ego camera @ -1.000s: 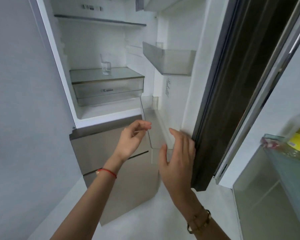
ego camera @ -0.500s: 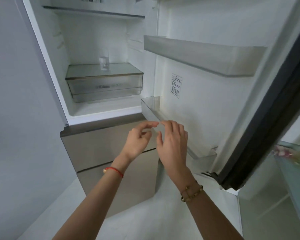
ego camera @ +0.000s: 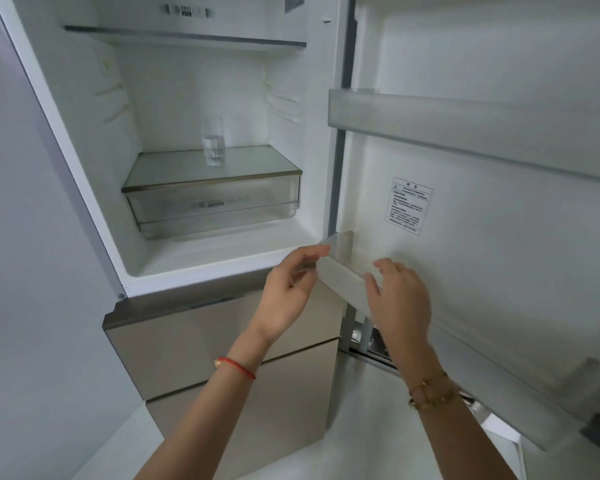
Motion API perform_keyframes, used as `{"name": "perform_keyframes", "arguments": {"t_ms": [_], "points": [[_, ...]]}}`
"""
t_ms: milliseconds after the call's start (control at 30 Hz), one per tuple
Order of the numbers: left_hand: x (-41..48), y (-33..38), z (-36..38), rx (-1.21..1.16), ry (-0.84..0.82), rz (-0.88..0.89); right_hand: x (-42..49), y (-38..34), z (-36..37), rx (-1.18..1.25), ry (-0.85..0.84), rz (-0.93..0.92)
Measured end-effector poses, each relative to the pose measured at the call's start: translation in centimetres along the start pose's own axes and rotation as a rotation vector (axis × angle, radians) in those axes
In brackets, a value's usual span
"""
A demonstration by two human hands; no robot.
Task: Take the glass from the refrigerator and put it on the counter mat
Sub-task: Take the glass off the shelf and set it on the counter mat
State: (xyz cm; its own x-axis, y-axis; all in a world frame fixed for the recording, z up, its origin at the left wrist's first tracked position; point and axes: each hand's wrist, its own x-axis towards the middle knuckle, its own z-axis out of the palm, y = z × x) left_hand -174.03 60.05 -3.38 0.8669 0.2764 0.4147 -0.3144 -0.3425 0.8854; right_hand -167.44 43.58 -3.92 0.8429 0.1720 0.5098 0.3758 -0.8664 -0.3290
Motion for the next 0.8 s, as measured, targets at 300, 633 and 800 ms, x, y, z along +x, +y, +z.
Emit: {"name": "perform_keyframes", "arguments": {"t_ms": [300, 633, 800], "points": [[1.3, -2.9, -3.5, 0.024, 0.111, -0.065, 1.3, 5.8, 0.7, 0.012, 0.018, 0.027], [1.4, -3.0, -2.8, 0.041, 0.206, -0.116, 2.5, 8.1, 0.0, 0.053, 0.043, -0.041], [1.3, -2.9, -2.8, 0.056, 0.253, -0.111, 3.8, 5.6, -0.3, 0.115, 0.108, -0.141]]}}
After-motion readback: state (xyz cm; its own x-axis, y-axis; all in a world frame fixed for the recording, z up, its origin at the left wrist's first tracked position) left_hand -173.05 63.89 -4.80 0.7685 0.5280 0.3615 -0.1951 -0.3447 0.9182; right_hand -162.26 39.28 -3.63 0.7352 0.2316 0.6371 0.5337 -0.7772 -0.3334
